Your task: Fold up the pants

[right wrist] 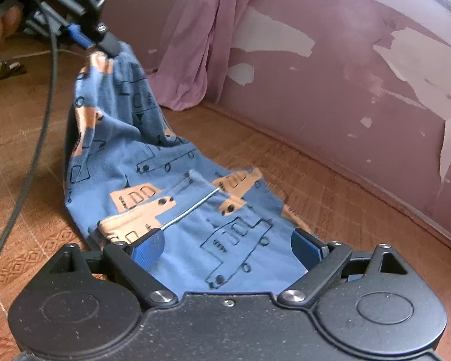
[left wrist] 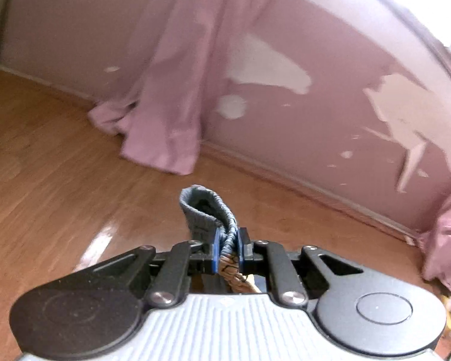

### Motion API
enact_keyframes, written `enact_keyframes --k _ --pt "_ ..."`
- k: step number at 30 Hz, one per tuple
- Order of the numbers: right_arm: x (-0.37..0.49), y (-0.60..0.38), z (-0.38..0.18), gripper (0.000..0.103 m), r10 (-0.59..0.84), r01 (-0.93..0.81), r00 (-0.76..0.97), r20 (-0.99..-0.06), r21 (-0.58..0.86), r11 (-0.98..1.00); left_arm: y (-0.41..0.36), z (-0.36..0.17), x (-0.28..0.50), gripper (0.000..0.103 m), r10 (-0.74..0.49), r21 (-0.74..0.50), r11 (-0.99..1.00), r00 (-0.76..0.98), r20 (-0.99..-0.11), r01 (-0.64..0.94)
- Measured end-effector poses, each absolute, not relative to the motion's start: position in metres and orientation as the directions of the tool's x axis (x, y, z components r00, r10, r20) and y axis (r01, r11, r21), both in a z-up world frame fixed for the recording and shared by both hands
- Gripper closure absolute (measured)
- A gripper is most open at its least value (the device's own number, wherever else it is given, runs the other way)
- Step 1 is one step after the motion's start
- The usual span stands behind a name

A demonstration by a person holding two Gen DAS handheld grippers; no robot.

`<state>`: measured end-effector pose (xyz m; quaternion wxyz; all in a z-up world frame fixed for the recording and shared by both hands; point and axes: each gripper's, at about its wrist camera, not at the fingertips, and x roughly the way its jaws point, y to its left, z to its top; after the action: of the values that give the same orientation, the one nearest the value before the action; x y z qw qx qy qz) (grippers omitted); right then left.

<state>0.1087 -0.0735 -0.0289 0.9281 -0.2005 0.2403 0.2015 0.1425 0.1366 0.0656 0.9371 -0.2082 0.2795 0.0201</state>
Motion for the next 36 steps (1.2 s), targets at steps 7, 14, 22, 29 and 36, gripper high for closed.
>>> enact_keyframes --k 7,14,22,29,36 --pt "0.099 -0.13 -0.004 0.011 0.307 -0.481 0.811 -0.499 -0.269 0.835 0.073 0.096 0.15 0.09 -0.213 -0.372 0.928 0.845 -0.49 0.017" --pt "0.088 -0.211 0.008 0.008 0.202 -0.369 0.857 -0.475 -0.29 0.883 -0.029 0.088 0.161 0.09 -0.319 -0.229 0.946 0.772 -0.549 0.228" --pt "0.096 -0.27 -0.001 0.008 0.141 -0.258 0.865 -0.482 -0.185 0.948 -0.129 0.05 0.169 0.09 -0.308 -0.089 0.939 0.699 -0.646 0.331" --pt "0.11 -0.295 -0.013 0.008 0.092 -0.22 0.863 -0.498 -0.204 0.954 -0.178 0.021 0.165 0.09 -0.317 -0.035 0.91 0.637 -0.703 0.414" --pt "0.119 -0.314 -0.021 0.008 0.055 -0.184 0.858 -0.511 -0.206 0.961 -0.184 -0.006 0.165 0.068 -0.382 -0.125 0.883 0.538 -0.751 0.453"
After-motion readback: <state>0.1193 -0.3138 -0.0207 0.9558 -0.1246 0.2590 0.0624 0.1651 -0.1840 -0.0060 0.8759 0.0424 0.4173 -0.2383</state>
